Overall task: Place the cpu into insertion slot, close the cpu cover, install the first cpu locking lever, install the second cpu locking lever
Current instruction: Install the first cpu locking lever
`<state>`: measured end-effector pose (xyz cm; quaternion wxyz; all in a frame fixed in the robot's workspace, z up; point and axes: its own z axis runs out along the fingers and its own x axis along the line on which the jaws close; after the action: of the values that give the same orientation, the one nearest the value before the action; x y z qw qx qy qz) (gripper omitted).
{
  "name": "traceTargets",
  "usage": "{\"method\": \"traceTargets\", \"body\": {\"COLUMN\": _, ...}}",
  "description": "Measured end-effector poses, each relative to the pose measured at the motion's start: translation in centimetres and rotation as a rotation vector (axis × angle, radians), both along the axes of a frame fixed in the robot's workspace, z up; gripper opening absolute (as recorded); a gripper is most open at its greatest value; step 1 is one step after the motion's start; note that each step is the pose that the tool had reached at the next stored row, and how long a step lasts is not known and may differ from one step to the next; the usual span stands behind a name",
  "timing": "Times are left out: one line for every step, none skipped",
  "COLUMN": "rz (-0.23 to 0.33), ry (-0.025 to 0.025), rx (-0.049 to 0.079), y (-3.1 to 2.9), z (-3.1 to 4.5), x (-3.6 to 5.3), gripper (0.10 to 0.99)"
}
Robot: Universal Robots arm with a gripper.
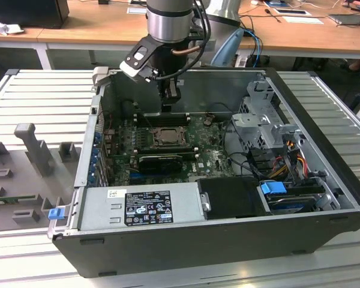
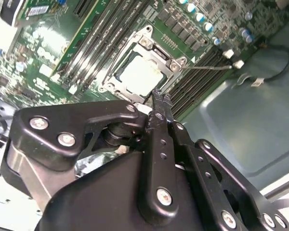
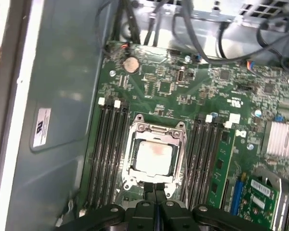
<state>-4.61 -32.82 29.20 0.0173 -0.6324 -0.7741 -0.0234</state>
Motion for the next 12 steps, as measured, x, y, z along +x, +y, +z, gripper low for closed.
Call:
{"method": "traceTargets", "body": {"rz": 0.037, "ry": 0.0001, "rx": 0.000, "y": 0.00, "z": -0.01, "x": 0.00, "gripper": 0.106}}
{"method": "traceTargets", "body": {"rz": 0.054, "ry": 0.0001, "rx": 0.000, "y": 0.00, "z": -0.01, "x": 0.00, "gripper": 0.106}}
{"method": "traceTargets", "body": {"rz": 0.068, "ry": 0.0000, "rx": 0.000, "y": 0.00, "z": -0.02, "x": 0.01, "gripper": 0.106}}
{"method": "traceTargets", "body": {"rz": 0.083, "ry": 0.0000, "rx": 0.000, "y": 0.00, "z": -0.03, "x": 0.01, "gripper": 0.106}}
{"method": "traceTargets", "body": {"rz": 0.096, "ry": 0.0000, "rx": 0.000, "y": 0.00, "z": -0.03, "x": 0.01, "gripper": 0.106}}
{"method": "traceTargets", "body": {"rz": 0.120, "ry": 0.0000, "rx": 0.000, "y": 0.00, "z": -0.03, "x": 0.01, "gripper": 0.106}}
{"method": "traceTargets", "body": {"rz": 0.137, "ry": 0.0000, "rx": 0.000, "y": 0.00, "z": -0.04, "x": 0.01, "gripper": 0.106}}
{"method": "traceTargets", "body": {"rz": 0.153, "ry": 0.0000, "rx": 0.000, "y": 0.00, "z": -0.04, "x": 0.01, "gripper": 0.106}}
{"method": "traceTargets", "body": {"rz": 0.172, "ry": 0.0000, "rx": 0.000, "y": 0.00, "z": -0.04, "x": 0.01, "gripper": 0.106}}
{"method": "traceTargets", "body": {"rz": 0.188, "ry": 0.0000, "rx": 0.000, "y": 0.00, "z": -0.04, "x": 0.01, "gripper": 0.106}}
{"method": "traceTargets", "body": {"rz": 0.207, "ry": 0.0000, "rx": 0.000, "y": 0.00, "z": -0.04, "x": 0.01, "gripper": 0.106}}
{"method": "traceTargets", "body": {"rz": 0.225, "ry": 0.0000, "rx": 0.000, "y": 0.00, "z": -0.05, "x": 0.01, "gripper": 0.106}}
